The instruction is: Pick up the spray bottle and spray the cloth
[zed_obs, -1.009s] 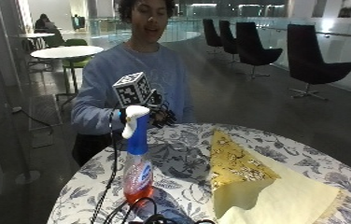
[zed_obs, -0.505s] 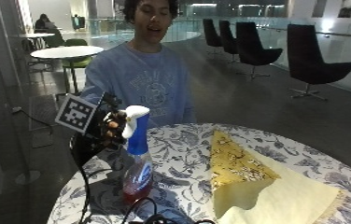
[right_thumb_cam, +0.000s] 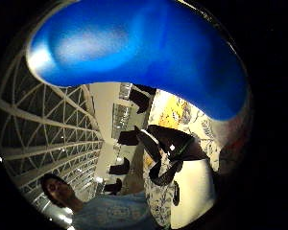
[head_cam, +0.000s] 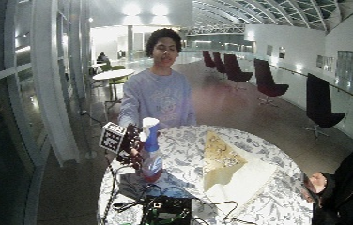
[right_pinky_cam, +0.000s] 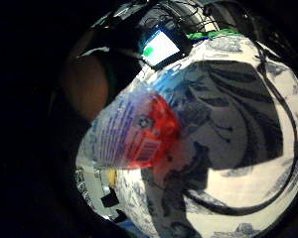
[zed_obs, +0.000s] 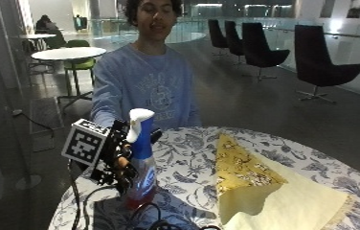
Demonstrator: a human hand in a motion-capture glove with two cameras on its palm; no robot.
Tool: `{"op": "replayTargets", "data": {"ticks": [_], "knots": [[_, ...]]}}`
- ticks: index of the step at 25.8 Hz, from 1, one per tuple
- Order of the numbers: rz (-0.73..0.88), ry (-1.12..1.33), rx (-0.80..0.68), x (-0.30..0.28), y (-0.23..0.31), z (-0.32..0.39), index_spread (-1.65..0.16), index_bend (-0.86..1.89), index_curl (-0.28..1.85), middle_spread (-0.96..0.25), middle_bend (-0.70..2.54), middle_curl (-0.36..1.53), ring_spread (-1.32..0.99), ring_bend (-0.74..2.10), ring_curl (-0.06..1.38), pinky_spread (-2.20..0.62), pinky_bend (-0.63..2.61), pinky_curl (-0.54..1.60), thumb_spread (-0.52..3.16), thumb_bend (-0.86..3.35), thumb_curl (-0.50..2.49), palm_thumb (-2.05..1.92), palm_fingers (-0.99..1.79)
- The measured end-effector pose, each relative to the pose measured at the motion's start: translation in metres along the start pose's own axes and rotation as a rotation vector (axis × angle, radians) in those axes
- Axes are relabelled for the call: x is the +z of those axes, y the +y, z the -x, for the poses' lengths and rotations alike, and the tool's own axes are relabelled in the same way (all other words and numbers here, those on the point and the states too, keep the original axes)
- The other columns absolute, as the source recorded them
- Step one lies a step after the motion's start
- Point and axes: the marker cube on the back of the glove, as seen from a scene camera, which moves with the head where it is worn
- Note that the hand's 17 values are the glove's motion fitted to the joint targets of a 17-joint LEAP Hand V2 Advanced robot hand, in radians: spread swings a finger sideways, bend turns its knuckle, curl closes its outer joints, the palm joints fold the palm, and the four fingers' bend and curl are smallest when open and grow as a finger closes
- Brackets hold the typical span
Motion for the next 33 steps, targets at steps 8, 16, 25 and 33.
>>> {"op": "replayTargets", "data": {"ticks": [8, 16, 25, 33], "knots": [[-0.138, -0.007, -0.038, 0.022, -0.011, -0.004, -0.34, 0.15, 0.18, -0.01, 0.42, 0.42, 0.07, 0.41, 0.33, 0.31, 0.35, 0.32, 0.93, -0.01, 0.32, 0.59, 0.58], [-0.213, -0.077, -0.052, 0.023, -0.014, -0.011, -0.29, 0.17, 0.26, -0.09, 0.44, 0.45, -0.05, 0.58, 0.39, 0.31, 0.17, 0.26, 0.82, 0.11, 0.44, 0.92, 0.92], [-0.181, -0.089, -0.101, 0.02, -0.019, -0.01, -0.27, 0.17, 0.32, -0.11, 0.4, 0.46, -0.08, 0.56, 0.41, 0.3, 0.18, 0.28, 0.67, 0.04, 0.51, 0.97, 0.99], [0.064, -0.116, -0.126, 0.024, -0.016, 0.015, -0.25, 0.15, 0.34, -0.11, 0.38, 0.47, -0.09, 0.54, 0.41, 0.29, 0.18, 0.29, 0.59, -0.02, 0.56, 0.98, 1.07]]}}
